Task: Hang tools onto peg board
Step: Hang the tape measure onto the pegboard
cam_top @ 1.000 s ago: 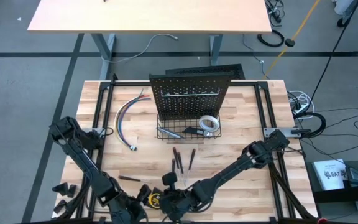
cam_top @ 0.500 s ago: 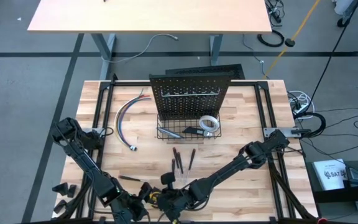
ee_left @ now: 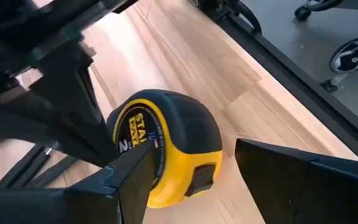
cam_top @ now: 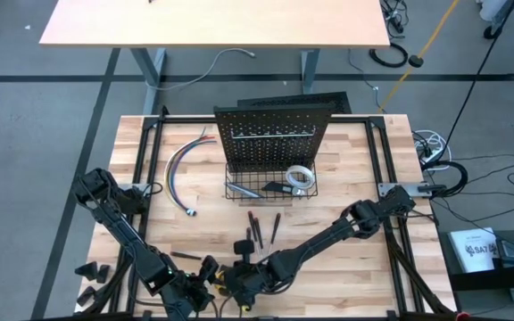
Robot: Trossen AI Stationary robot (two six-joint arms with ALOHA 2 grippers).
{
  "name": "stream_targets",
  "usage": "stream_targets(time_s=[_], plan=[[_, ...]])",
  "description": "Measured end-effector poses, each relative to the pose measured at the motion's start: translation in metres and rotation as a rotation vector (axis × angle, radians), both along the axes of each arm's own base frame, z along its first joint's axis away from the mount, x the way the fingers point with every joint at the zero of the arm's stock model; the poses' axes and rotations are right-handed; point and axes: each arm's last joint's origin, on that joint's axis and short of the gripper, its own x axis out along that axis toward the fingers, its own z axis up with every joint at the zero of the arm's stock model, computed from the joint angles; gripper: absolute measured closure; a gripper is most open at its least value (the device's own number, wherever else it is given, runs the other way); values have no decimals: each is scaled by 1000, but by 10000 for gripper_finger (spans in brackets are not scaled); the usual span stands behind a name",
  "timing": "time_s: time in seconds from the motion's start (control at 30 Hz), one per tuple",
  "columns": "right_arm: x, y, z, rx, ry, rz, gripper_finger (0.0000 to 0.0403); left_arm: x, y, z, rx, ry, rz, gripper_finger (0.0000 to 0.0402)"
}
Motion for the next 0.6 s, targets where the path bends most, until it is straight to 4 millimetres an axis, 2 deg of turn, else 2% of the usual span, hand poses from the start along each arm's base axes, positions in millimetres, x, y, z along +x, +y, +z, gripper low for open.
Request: stream_targets(time_s=[0.13,0.4,0.6], plan=[[-1,-2,-2,-3,20,-14,403,1,0,-3,11,-5,10,171],[0,-5,-2,47,32,-30,403,5,-4,-21,63,-8,25,171],[1,-12,-4,77,63,-61,403,4,-4,-20,103,-57,61,171]])
